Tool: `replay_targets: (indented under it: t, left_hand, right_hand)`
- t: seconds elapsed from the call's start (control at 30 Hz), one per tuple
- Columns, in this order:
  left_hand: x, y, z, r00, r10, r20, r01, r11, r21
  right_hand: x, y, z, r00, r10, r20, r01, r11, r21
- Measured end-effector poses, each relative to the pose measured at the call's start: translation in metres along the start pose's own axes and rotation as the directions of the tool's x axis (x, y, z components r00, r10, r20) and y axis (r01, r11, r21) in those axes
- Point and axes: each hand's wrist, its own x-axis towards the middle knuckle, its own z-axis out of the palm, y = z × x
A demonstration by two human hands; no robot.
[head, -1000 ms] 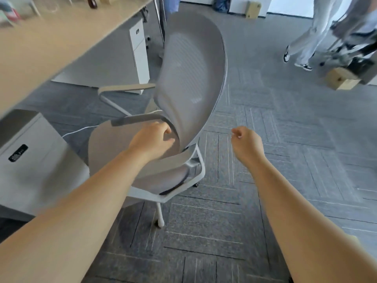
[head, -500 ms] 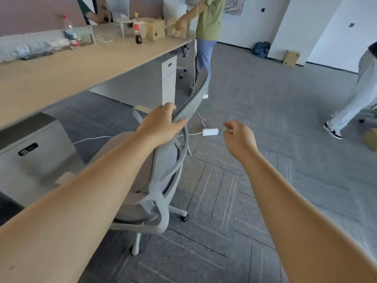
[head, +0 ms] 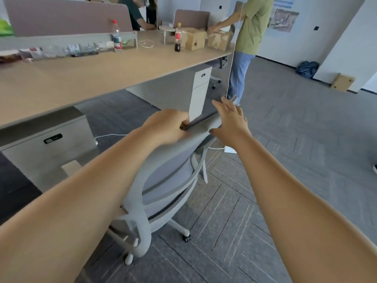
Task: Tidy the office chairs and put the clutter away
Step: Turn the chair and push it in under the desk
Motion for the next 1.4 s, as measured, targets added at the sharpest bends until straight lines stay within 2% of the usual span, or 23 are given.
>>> replay_targets:
  t: [0.1,0.2,0.3,0.4,0.53,0.67,0.93,1.07,1.27,1.4]
  left_hand:
    - [-0.005,-0.002,-0.011,0.996,-0.018,0.084,0.022,0.999,-0.044]
    - [-0.008,-0.002,-0.017,0.987,-0.089,0.137,0.093,0.995,-0.020]
    - [-0.008,-0.004,-0.005,0.984,-0.175,-0.018,0.176,0.982,0.074]
    - [-0.009,0.000,0.018,0.953,-0.238,-0.190,0.276,0.937,0.215]
    - [-0.013,0.008,0.040,0.918,-0.177,-0.354,0.299,0.897,0.327]
    - [-0.012,0.017,0.052,0.911,-0.128,-0.392,0.297,0.864,0.407]
    - [0.007,0.035,0.063,0.903,-0.113,-0.415,0.310,0.840,0.445]
    - [0.029,0.043,0.068,0.911,-0.105,-0.400,0.297,0.838,0.457]
    - [0.078,0.051,0.070,0.916,-0.082,-0.393,0.265,0.859,0.438]
    - [0.116,0.056,0.072,0.919,-0.071,-0.387,0.243,0.876,0.416]
  right_hand:
    - [0.016,0.005,0.001,0.994,-0.065,0.085,0.074,0.991,-0.109]
    - [0.028,0.007,0.003,0.981,-0.170,0.096,0.182,0.974,-0.133]
    - [0.032,0.004,0.003,0.958,-0.279,0.064,0.285,0.951,-0.118]
    - [0.033,0.008,0.007,0.917,-0.396,0.046,0.398,0.910,-0.116]
    - [0.034,0.023,0.010,0.870,-0.490,0.057,0.493,0.864,-0.100]
    - [0.033,0.042,0.011,0.841,-0.540,0.035,0.541,0.837,-0.080]
    - [0.041,0.069,0.005,0.831,-0.556,0.018,0.556,0.831,-0.017]
    - [0.056,0.087,0.002,0.853,-0.520,0.035,0.521,0.853,-0.020]
    - [0.087,0.111,0.000,0.895,-0.446,-0.010,0.446,0.895,0.022]
    - [0.116,0.129,-0.002,0.904,-0.427,-0.005,0.426,0.904,-0.037]
